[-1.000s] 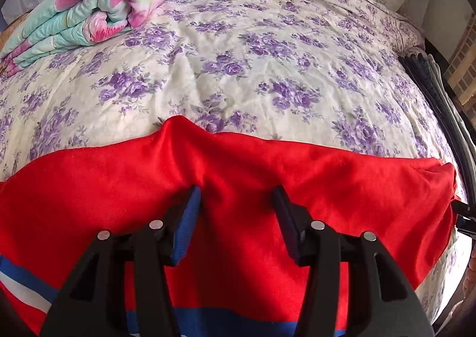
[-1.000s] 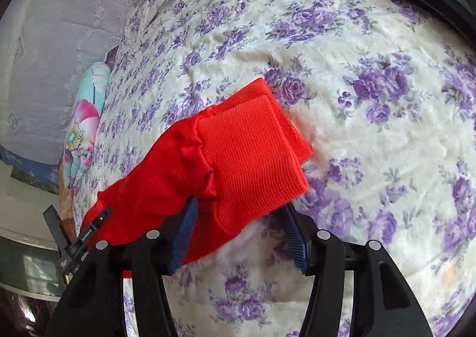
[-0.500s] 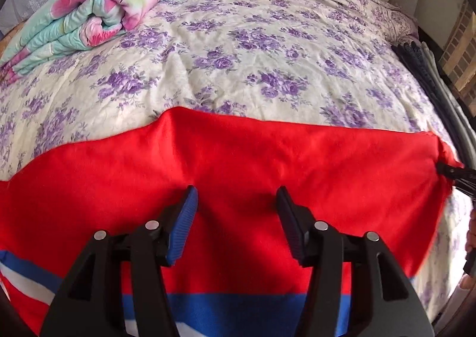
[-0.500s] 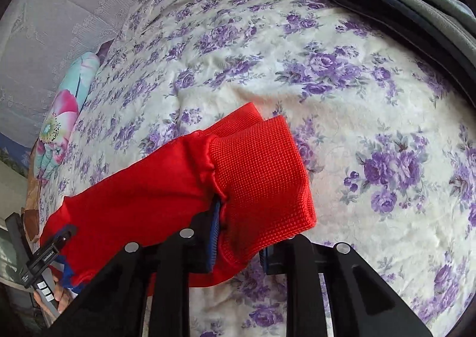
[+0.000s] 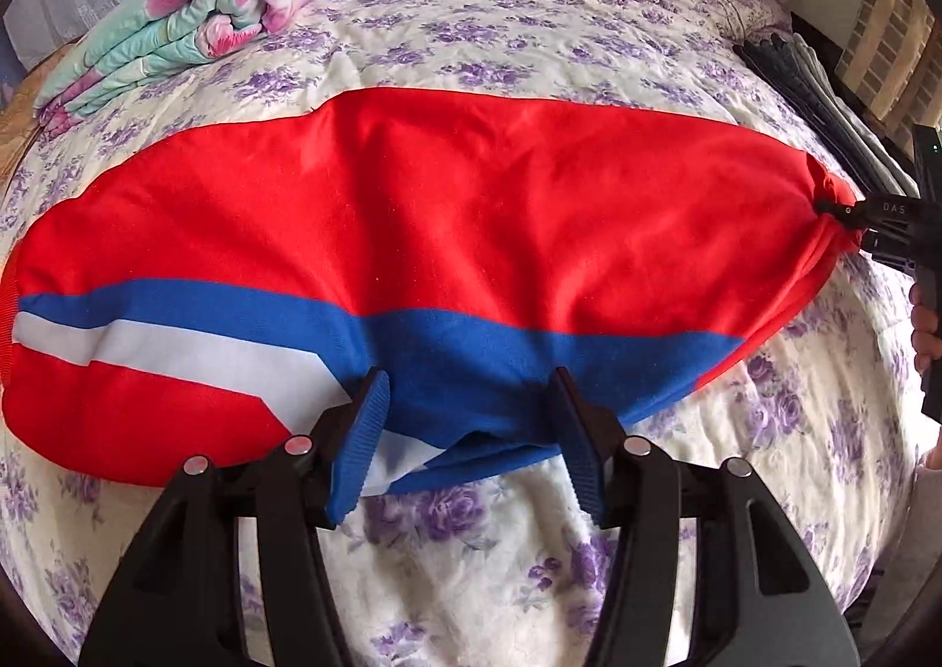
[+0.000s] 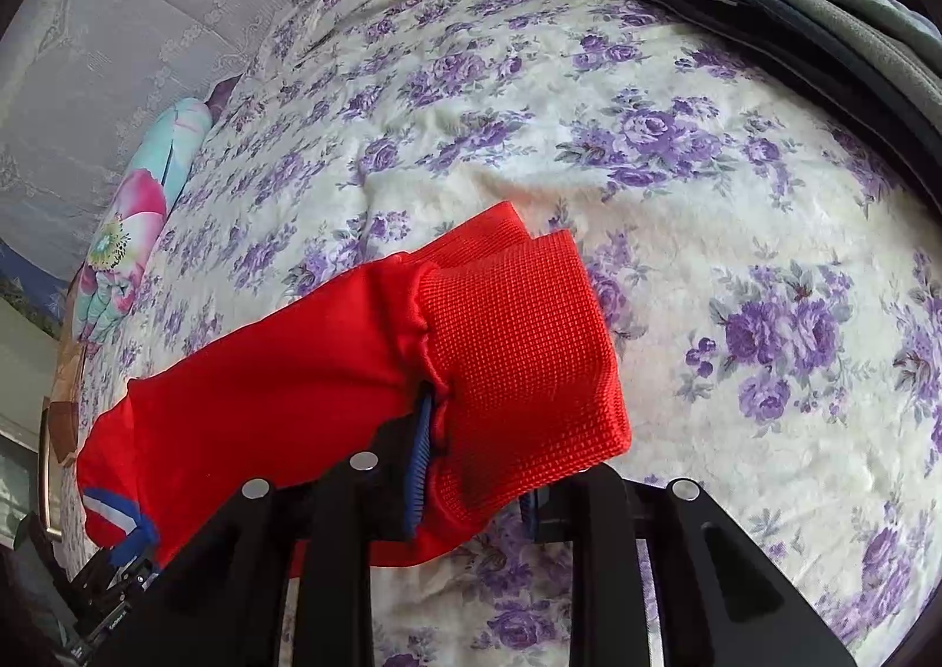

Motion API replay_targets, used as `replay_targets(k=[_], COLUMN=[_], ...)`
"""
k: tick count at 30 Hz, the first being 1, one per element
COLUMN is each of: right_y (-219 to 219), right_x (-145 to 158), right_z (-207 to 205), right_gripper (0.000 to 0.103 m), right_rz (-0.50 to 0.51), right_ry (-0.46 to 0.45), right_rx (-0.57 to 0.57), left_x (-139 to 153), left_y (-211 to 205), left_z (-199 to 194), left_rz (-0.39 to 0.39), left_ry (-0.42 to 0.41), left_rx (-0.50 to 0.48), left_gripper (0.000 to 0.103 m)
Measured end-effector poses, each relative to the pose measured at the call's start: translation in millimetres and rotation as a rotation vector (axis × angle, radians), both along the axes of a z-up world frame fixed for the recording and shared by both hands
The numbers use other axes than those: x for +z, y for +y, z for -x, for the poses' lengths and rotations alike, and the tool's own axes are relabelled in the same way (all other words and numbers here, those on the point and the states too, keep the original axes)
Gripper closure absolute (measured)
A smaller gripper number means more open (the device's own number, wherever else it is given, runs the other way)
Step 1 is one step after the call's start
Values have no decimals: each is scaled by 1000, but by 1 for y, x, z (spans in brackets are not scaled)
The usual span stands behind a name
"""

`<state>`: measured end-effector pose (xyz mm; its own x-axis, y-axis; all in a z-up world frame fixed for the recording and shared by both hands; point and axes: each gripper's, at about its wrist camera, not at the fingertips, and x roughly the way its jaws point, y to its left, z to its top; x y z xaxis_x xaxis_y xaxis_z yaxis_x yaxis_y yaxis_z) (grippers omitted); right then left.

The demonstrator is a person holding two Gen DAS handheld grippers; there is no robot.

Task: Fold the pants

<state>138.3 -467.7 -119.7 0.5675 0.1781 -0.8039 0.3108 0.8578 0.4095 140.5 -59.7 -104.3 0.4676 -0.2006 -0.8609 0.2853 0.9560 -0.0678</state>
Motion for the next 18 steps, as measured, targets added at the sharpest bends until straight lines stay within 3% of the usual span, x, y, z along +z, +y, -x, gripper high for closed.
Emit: replay_targets(k=[1, 4, 8, 11, 15, 16, 18], right_y=[-1, -6, -13, -17, -19, -20, -20], right_x=[0, 0, -3, -5, -6, -7, -7], right_z=[0, -2, -1, 1, 3, 4, 5], right_gripper=[77, 74, 72, 72, 71, 70, 69], right_rz=[-9, -49, -116, -148, -176, -180, -184], right_ry=[3, 11, 8, -6, -25, -30, -42], right_rx=[2, 13, 18, 25, 37, 40, 46], left_x=[7, 40, 63, 48, 9, 2, 0], left_y=[-1, -15, -69, -114, -157, -164, -173], left_z=[1, 3, -23, -60, -89, -85, -71], left_rz=[29, 115, 178, 178, 206, 205, 175], left_ry=[6, -29, -16, 50, 199, 213, 159], left_rx=[-5, -53, -107, -88, -90, -96, -117], left_gripper=[64, 65, 65, 72, 83, 83, 85])
